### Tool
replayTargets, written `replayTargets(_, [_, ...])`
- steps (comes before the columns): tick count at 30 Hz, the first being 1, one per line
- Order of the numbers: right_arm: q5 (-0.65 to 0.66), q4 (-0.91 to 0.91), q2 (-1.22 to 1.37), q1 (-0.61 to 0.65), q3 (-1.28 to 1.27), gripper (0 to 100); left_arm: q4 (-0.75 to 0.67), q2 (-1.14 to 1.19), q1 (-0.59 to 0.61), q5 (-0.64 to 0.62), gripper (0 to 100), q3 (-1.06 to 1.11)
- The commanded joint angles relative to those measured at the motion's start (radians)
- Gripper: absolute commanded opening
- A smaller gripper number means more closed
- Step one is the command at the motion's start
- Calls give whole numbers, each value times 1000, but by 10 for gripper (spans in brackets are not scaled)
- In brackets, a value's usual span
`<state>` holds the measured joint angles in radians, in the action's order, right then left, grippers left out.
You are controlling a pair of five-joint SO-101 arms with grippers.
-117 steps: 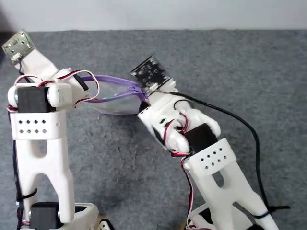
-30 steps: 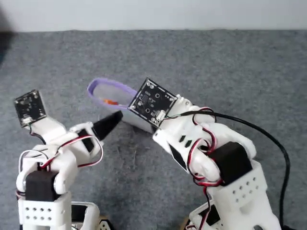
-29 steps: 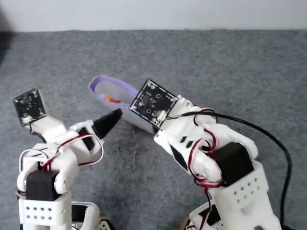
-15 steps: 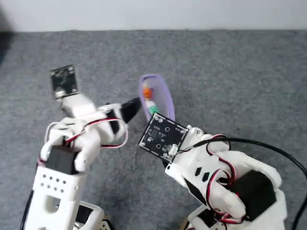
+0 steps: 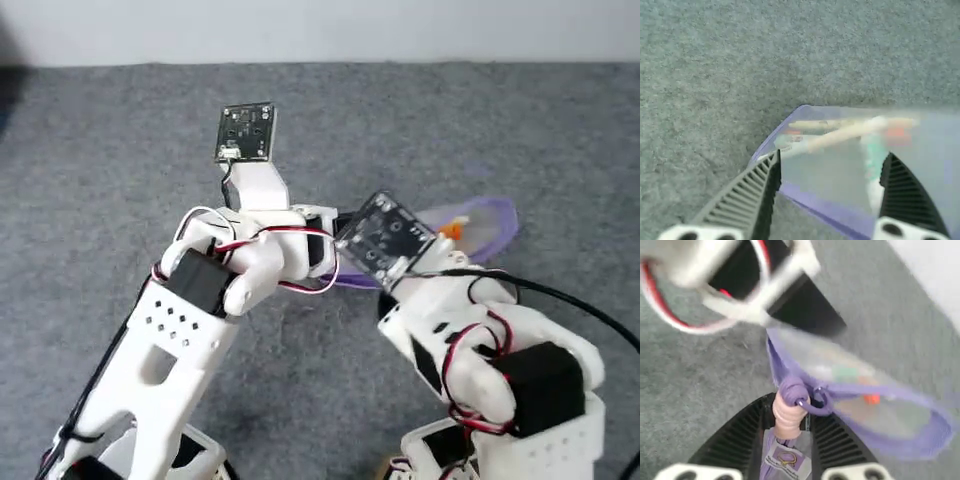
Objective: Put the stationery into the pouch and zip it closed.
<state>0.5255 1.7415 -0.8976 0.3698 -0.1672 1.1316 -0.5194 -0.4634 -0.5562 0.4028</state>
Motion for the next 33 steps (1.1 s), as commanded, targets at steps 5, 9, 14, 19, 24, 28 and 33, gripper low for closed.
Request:
replayTargets(5, [9,-7,-10,-107,-51,8,60,-3,43,2,301,-110])
replayTargets(9, [12,-84,-10,-171,-52,8,218,-3,57,86,302,-199])
replayTargets(14, [14,-131,-10,-222,-48,8,354,-3,52,189,302,-251])
replayTargets(19, [8,-174,-10,-222,-48,8,382,-3,25,292,302,-249])
replayTargets(24, [-5,-223,-10,-219,-48,8,396,-3,-86,304,302,-249])
replayTargets(28, [-57,-232,-10,-219,-48,8,331,3,-149,269,302,-236])
replayTargets(33, [-63,-232,-10,-219,-48,8,137,6,-183,262,302,-136])
